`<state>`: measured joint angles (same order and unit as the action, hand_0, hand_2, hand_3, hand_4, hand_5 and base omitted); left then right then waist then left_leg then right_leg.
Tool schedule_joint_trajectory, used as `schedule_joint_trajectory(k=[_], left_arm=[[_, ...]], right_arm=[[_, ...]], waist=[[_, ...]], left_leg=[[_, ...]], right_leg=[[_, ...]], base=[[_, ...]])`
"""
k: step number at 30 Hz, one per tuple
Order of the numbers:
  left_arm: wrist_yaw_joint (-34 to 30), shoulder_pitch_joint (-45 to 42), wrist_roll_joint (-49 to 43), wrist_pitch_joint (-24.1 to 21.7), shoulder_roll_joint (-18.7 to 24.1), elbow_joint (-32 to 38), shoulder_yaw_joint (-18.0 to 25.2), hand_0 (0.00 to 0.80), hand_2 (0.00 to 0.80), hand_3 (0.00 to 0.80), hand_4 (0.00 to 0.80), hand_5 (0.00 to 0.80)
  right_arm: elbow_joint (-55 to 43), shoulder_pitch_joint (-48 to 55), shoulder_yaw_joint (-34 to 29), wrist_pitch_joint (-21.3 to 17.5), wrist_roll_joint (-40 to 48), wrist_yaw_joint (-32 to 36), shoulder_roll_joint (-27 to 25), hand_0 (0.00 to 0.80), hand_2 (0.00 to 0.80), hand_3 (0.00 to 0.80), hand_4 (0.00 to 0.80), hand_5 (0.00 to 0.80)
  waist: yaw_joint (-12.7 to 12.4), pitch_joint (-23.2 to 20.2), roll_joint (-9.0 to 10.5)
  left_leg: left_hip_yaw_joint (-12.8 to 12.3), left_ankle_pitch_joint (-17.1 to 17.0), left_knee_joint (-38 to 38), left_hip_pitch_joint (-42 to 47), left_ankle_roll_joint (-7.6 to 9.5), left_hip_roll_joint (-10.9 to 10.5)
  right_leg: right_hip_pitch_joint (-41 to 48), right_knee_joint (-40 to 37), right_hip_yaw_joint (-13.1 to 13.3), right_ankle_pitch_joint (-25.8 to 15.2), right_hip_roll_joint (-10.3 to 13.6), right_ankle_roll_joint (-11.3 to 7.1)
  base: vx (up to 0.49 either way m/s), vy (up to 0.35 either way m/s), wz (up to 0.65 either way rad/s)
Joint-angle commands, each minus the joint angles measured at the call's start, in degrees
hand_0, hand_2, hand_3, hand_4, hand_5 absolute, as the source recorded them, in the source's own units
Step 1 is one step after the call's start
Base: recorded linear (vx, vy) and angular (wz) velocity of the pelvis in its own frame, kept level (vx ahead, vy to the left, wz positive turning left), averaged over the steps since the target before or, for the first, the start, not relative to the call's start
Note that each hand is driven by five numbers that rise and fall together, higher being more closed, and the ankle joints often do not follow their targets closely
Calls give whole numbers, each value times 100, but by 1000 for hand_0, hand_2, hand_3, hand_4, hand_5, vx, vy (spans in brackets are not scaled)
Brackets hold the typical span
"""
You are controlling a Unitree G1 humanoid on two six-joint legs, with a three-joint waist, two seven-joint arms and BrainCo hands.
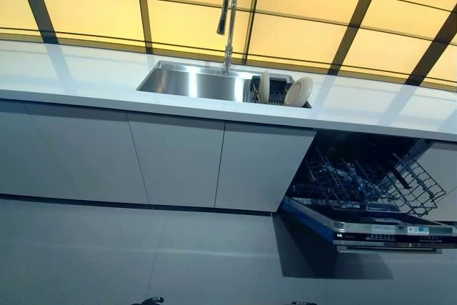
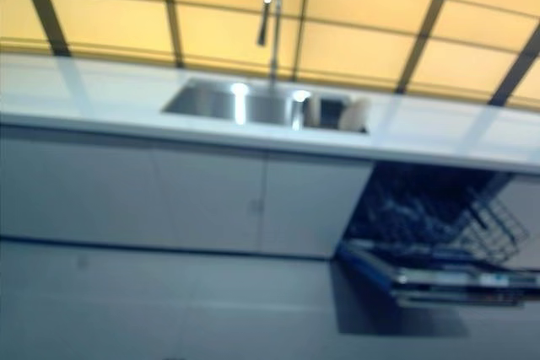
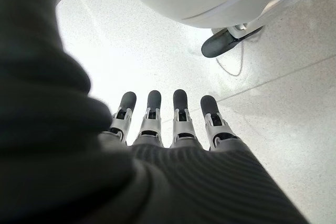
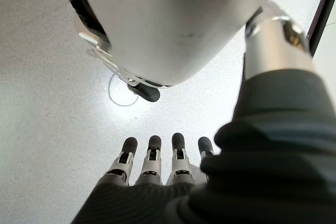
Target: Take plates into dishwasher
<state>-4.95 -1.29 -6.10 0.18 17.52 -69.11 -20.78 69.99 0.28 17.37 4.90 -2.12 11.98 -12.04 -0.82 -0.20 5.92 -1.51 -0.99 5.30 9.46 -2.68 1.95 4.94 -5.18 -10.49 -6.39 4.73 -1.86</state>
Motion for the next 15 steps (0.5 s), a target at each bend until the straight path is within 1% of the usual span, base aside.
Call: schedule_joint_trajectory(k=[1, 6, 10, 11, 13, 14, 15], left_arm=[[71, 506, -306, -130, -256, -199, 8, 0, 0, 0, 0, 0], [44, 488, -286, -98, -251, -194, 27, 0, 0, 0, 0, 0], [73, 475, -298, -91, -269, -176, 29, 0, 0, 0, 0, 0], [82, 473, -351, -59, -270, -147, 29, 0, 0, 0, 0, 0], [64, 439, -415, -22, -225, -69, 31, 0, 0, 0, 0, 0], [38, 406, -447, -10, -164, -8, 27, 0, 0, 0, 0, 0], [36, 355, -478, -20, -102, 53, 26, 0, 0, 0, 0, 0]], right_arm=[[182, -423, -38, 89, -71, -1, -189, 0, 0, 0, 0, 0], [136, -405, -24, 80, -79, -1, -187, 0, 0, 0, 0, 0], [101, -391, 21, -106, -65, 189, -182, 0, 0, 0, 0, 0], [-53, -404, 77, -250, 108, 674, -197, 0, 0, 0, 0, 0], [-586, -420, 195, -236, 536, 1499, -249, 0, 0, 0, 0, 0], [-1072, -416, 266, -156, 879, 2000, -303, 0, 0, 0, 0, 0], [-1658, -402, 285, 4, 1285, 2420, -362, 0, 0, 0, 0, 0]], waist=[[14, 462, -458], [21, 488, -454], [8, 494, -455], [-9, 500, -445], [-36, 514, -414], [-54, 522, -389], [-72, 533, -357]], left_leg=[[-243, 242, -30, -102, 238, -256], [-242, 250, -30, -97, 242, -256], [-229, 255, -30, -93, 240, -257], [-208, 252, -30, -82, 240, -263], [-194, 233, -30, -78, 241, -267], [-189, 222, -40, -87, 245, -271], [-187, 218, -59, -104, 253, -274]], right_leg=[[364, 203, 67, 695, -194, -229], [360, 202, 81, 695, -202, -225], [371, 193, 64, 695, -198, -223], [375, 207, 56, 696, -190, -229], [370, 241, 42, 700, -178, -234], [360, 270, 28, 704, -167, -233], [351, 293, 20, 705, -159, -234]], base=[[0, 0, 0], [0, 0, 0], [8, 3, 0], [30, 11, 0], [16, 6, 0], [0, 0, 0], [0, 0, 0]])
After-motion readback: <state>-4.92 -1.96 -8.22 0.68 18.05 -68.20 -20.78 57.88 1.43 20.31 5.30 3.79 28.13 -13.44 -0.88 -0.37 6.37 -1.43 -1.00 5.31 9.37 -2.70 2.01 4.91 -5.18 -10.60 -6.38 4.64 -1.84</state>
